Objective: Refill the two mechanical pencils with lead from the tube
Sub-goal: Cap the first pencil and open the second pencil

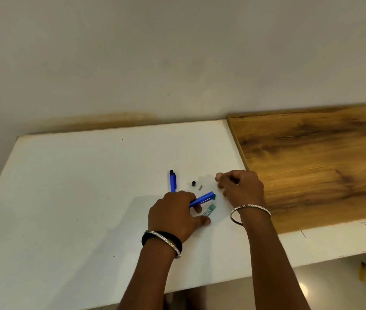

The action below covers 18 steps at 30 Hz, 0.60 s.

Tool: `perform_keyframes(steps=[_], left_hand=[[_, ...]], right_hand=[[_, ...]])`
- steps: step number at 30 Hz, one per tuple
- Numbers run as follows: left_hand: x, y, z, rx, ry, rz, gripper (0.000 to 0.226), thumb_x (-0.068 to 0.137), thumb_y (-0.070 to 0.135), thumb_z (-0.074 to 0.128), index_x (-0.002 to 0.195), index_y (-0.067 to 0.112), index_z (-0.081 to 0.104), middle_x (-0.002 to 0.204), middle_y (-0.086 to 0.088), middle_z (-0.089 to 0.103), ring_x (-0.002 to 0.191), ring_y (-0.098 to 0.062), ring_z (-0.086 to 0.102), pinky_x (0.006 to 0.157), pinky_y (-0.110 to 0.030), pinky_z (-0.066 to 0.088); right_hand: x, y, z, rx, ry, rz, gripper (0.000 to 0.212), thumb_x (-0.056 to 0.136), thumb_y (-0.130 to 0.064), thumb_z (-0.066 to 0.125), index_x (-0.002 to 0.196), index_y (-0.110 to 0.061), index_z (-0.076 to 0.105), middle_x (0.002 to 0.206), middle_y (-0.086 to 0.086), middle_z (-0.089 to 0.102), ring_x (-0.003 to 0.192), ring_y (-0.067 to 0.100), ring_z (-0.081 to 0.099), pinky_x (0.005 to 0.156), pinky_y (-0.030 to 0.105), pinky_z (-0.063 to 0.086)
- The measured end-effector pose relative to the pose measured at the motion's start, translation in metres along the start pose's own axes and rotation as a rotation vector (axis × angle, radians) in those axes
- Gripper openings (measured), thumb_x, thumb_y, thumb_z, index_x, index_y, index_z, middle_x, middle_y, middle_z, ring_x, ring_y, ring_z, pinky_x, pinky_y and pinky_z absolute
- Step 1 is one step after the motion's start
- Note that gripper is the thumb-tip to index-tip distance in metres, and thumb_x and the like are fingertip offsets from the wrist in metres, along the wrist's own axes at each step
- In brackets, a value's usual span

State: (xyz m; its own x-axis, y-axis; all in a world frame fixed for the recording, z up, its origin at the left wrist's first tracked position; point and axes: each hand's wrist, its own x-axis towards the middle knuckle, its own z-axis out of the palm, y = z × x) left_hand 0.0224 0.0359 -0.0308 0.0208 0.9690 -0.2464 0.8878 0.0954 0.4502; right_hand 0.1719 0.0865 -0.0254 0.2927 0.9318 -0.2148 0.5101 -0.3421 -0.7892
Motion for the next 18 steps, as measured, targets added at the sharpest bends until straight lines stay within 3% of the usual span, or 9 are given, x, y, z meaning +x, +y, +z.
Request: perform_keyframes(steps=[4,8,13,18], left_hand=[[0.000,0.003,0.002,0.061,0.012,-0.024,0.039,0.067,0.065,0.069,0.091,0.033,0.066,0.081,0.010,0.057,0.070,-0.012,0.056,0.059,-0.024,0.044],[0.001,0.006,0.003,0.071,0.006,-0.029,0.035,0.072,0.059,0.067,0.092,0.030,0.065,0.086,0.007,0.061,0.071,-0.013,0.057,0.057,-0.024,0.043],[0.000,0.009,0.001,0.019,0.038,-0.016,0.030,0.071,0.054,0.066,0.087,0.028,0.066,0.080,0.007,0.062,0.068,-0.012,0.056,0.055,-0.023,0.039],[0.001,0.009,-0.007,-0.100,0.162,-0.003,0.026,0.069,0.050,0.068,0.084,0.029,0.068,0.070,0.011,0.061,0.060,-0.008,0.055,0.049,-0.017,0.036]], right_hand=[[-0.002,0.012,-0.012,-0.147,-0.162,0.047,0.021,0.083,-0.032,0.073,0.078,-0.012,0.076,0.065,-0.001,0.072,0.053,0.007,0.065,0.056,0.018,0.050],[-0.002,0.012,-0.016,-0.113,-0.230,0.095,0.020,0.081,-0.028,0.076,0.065,-0.017,0.071,0.058,-0.003,0.070,0.042,0.002,0.064,0.039,0.009,0.041],[-0.005,0.010,-0.021,-0.020,-0.298,0.172,0.015,0.082,-0.021,0.075,0.072,-0.010,0.071,0.065,0.007,0.073,0.048,0.012,0.068,0.042,0.017,0.049],[-0.006,0.003,-0.029,0.301,-0.465,0.257,0.023,0.072,-0.027,0.077,0.083,-0.007,0.075,0.075,0.014,0.076,0.063,0.021,0.074,0.052,0.023,0.057]])
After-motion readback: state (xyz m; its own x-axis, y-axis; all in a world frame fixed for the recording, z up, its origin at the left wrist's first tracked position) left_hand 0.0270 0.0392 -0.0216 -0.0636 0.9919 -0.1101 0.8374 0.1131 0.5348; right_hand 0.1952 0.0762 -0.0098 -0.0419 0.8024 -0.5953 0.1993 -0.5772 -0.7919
